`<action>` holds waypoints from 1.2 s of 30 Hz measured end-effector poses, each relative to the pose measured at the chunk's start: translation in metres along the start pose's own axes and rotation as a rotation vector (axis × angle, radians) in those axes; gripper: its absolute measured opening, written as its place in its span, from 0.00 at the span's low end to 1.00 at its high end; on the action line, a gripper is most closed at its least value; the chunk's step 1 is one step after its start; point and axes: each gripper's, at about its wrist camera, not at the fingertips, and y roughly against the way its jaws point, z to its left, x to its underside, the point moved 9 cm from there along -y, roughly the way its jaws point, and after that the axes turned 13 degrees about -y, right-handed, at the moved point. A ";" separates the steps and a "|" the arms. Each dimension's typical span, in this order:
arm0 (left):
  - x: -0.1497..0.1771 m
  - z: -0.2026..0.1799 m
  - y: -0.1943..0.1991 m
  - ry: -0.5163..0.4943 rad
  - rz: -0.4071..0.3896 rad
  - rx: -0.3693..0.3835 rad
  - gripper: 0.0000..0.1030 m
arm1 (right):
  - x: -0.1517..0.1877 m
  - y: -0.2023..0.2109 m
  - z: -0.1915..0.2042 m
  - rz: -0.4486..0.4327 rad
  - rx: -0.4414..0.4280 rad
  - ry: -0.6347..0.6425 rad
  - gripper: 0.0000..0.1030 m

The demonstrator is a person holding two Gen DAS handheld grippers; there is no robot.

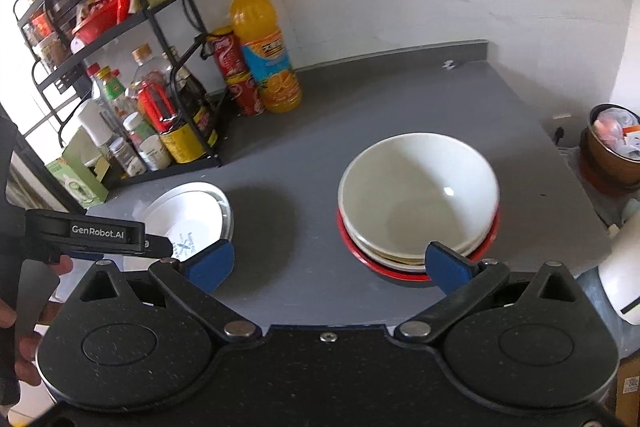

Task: Organize plates and bowls
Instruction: 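Open both grippers and move them to the rim of the red bowl stack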

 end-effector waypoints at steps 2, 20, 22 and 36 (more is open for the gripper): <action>0.001 -0.006 0.002 0.001 0.001 0.003 1.00 | 0.000 0.004 -0.005 -0.007 0.003 -0.015 1.00; -0.024 -0.076 0.001 -0.066 -0.037 0.103 1.00 | -0.010 0.013 -0.072 -0.086 0.091 -0.117 1.00; -0.030 -0.084 -0.003 -0.074 -0.038 0.111 1.00 | -0.013 0.012 -0.077 -0.088 0.097 -0.123 1.00; -0.058 -0.137 -0.047 -0.178 0.020 0.132 0.99 | -0.025 -0.031 -0.123 -0.015 0.107 -0.261 0.97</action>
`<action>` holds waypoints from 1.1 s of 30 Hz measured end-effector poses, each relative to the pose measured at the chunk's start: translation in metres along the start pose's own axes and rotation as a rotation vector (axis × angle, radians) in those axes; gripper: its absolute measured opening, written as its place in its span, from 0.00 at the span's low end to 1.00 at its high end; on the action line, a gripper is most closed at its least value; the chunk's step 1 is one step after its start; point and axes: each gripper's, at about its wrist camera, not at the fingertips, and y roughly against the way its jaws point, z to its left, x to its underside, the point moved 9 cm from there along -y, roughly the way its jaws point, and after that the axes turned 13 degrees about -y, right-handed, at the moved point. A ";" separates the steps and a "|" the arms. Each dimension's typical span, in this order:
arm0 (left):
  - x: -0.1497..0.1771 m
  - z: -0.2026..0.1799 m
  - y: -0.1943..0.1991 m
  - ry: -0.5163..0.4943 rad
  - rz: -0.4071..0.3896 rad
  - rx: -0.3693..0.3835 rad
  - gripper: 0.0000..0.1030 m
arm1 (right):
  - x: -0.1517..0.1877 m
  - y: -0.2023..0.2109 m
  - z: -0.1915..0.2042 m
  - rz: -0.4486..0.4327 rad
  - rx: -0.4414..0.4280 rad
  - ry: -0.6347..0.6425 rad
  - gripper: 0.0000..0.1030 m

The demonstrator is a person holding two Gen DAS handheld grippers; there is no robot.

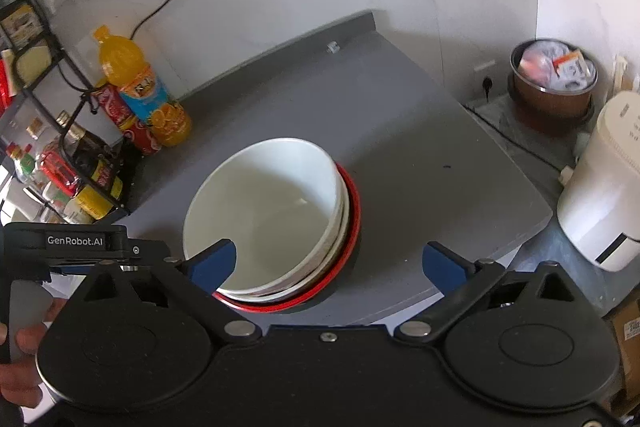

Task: Organize plates and bowls
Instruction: 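Open both grippers and move them to the rim of the red bowl stack, then close both grippers on the rim of the red bowl stack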

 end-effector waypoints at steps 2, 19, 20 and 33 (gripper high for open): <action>-0.005 -0.006 -0.006 -0.003 0.001 0.019 0.99 | -0.002 -0.007 -0.004 0.012 0.002 -0.014 0.96; -0.025 -0.031 -0.066 0.066 0.112 0.086 0.68 | 0.001 -0.066 -0.032 0.145 0.031 -0.094 0.76; -0.024 -0.031 -0.069 0.069 0.121 0.086 0.66 | 0.002 -0.068 -0.033 0.152 0.029 -0.098 0.73; -0.024 -0.023 -0.083 0.113 0.162 0.067 0.24 | 0.005 -0.099 -0.034 0.234 0.013 -0.137 0.47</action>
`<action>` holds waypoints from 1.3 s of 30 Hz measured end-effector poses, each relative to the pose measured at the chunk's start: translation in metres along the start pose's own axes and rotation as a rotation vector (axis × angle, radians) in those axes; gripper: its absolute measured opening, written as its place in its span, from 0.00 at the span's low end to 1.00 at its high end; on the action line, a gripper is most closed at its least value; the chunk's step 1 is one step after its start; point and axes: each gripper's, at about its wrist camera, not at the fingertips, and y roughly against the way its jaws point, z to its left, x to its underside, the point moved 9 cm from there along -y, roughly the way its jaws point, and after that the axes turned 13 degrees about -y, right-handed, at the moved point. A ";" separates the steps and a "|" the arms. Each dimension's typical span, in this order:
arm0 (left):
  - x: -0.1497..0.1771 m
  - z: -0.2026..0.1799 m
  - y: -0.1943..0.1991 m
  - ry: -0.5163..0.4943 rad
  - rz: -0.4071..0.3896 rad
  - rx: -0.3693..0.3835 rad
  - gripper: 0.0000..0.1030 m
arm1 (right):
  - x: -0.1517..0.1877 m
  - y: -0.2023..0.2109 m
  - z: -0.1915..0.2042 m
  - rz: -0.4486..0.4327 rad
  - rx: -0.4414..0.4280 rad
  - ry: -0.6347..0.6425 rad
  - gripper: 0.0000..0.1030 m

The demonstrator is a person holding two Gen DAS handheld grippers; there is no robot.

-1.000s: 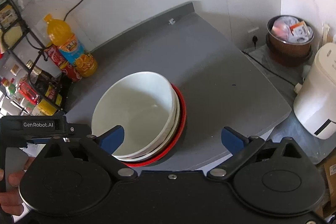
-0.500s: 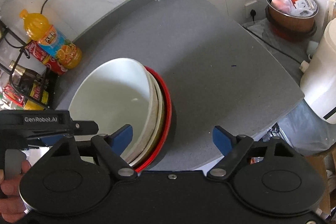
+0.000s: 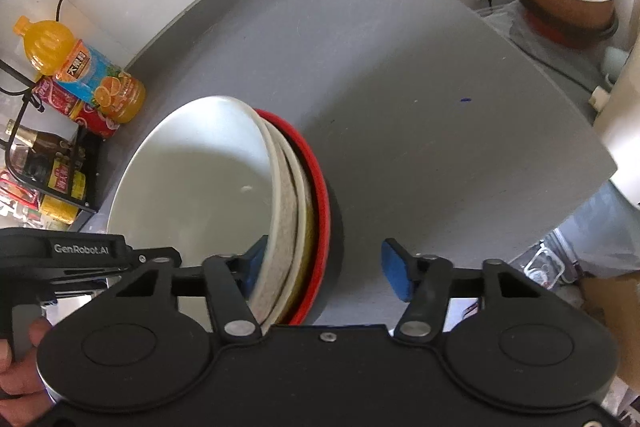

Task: Organize plates and bowls
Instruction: 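Close both grippers on the rim of the red bowl stack, then lift the red bowl stack with both grippers and carry it over the plates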

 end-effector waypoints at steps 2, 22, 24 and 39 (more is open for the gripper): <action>0.001 0.003 -0.004 0.012 0.007 0.009 0.20 | 0.002 -0.002 0.004 0.013 -0.024 -0.003 0.37; 0.014 0.024 0.021 0.046 -0.048 0.075 0.17 | 0.018 0.016 0.027 -0.043 -0.034 0.061 0.32; 0.015 0.026 0.026 0.054 -0.058 0.072 0.17 | 0.022 0.019 0.033 -0.050 -0.043 0.070 0.32; 0.058 0.076 0.086 0.109 -0.134 0.039 0.17 | 0.072 0.049 0.085 -0.072 -0.134 0.169 0.32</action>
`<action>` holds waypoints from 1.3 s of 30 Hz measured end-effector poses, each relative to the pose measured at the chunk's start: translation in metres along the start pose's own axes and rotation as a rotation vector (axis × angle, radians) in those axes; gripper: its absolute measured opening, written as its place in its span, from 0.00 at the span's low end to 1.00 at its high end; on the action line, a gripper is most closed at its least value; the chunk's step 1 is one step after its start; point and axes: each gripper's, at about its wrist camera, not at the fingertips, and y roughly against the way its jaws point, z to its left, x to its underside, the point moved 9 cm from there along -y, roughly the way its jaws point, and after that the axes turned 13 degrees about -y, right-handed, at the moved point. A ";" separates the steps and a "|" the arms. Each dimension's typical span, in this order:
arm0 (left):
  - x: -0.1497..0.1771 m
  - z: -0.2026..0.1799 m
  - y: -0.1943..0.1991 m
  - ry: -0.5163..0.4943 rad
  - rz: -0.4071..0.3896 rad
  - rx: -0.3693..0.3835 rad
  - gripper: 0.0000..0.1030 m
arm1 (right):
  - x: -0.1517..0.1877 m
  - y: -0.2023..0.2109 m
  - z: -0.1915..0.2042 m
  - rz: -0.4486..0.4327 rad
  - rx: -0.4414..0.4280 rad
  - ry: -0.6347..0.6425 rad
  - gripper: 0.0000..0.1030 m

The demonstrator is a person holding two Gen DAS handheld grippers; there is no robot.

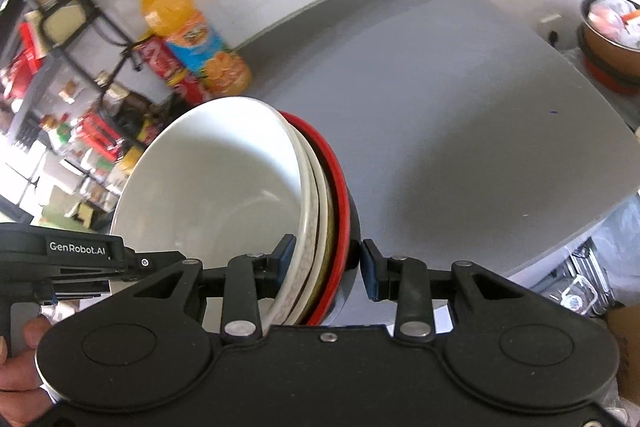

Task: Organize plates and bowls
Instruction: 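Lift the red bowl stack with both grippers and carry it over the plates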

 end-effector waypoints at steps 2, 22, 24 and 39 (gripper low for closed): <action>0.006 0.010 0.010 0.023 -0.010 -0.009 0.17 | 0.006 0.002 0.012 0.000 -0.022 0.019 0.32; 0.035 0.084 0.080 0.152 -0.105 -0.071 0.18 | 0.029 0.011 0.097 0.037 -0.106 0.117 0.33; 0.035 0.089 0.081 0.165 -0.106 -0.066 0.18 | 0.031 0.009 0.103 0.039 -0.105 0.129 0.33; 0.040 0.158 0.079 0.253 -0.104 -0.073 0.18 | 0.052 -0.035 0.161 0.105 -0.103 0.183 0.33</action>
